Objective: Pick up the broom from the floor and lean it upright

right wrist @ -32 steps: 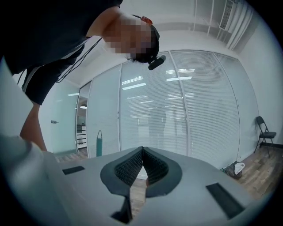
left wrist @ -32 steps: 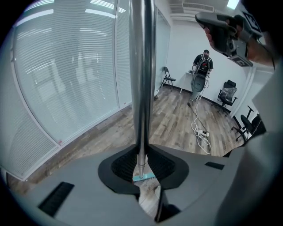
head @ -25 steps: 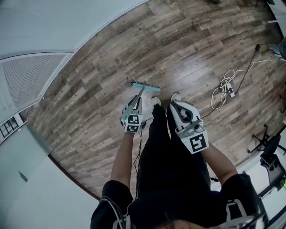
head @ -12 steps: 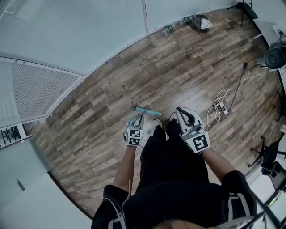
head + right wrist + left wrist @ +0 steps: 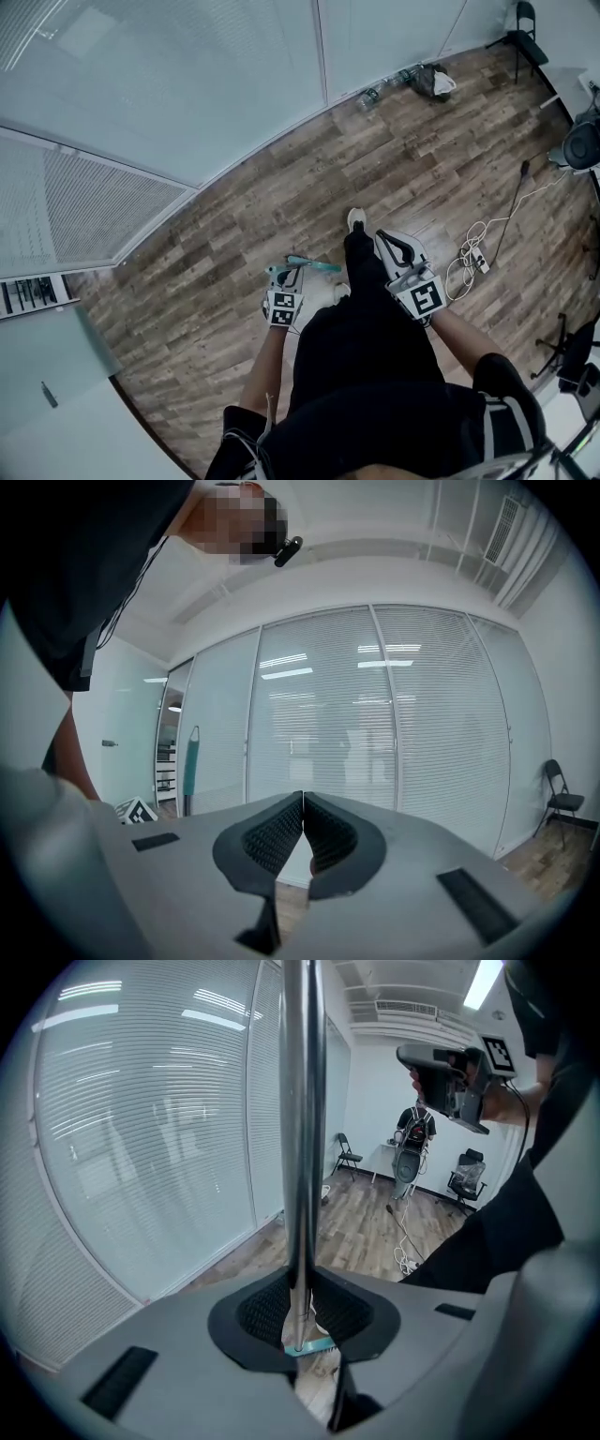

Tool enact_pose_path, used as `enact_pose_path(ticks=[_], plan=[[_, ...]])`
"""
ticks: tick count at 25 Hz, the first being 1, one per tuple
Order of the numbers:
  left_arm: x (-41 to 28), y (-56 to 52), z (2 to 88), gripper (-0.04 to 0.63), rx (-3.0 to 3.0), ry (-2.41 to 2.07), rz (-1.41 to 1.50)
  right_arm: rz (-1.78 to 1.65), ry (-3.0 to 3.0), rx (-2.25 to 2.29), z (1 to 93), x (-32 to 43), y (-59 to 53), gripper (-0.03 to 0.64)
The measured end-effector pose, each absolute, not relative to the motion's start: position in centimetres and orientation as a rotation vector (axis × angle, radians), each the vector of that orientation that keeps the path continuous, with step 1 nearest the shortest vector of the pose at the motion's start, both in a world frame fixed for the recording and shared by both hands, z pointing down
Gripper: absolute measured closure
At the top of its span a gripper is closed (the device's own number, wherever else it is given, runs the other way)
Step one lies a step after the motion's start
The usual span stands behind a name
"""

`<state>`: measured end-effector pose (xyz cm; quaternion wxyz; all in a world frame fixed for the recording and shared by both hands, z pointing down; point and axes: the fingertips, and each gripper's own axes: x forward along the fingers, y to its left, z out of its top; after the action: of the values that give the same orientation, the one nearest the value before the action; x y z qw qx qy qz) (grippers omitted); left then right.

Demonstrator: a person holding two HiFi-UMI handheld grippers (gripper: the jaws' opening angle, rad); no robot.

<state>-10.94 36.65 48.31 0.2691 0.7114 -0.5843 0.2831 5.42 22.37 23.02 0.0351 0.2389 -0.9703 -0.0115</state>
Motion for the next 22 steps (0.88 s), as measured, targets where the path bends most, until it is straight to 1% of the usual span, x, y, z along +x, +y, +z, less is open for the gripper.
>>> enact_pose_path(ticks=[5, 11, 17, 22], plan=[[-13.9, 31.5, 47.9, 0.511, 1.900, -1.581, 0.805, -0.042, -3.028, 0.680, 22.9, 1.5, 15.4, 0.598], [-17.9, 22.9, 47.7, 0.511, 1.838, -1.615, 0.835, -0.099, -3.084, 0.670, 21.0, -2.9, 4.9, 0.598], [-21.8, 13.0, 47.2, 0.511, 1.738, -1.720, 0.790, -0.070, -3.083, 0.728, 20.2, -3.7, -4.7, 0.598], [-23.0, 5.2, 47.5, 0.511, 1.683, -1.766, 0.678, -0.027, -3.037, 0.885, 20.9, -3.0, -10.7, 0.598]])
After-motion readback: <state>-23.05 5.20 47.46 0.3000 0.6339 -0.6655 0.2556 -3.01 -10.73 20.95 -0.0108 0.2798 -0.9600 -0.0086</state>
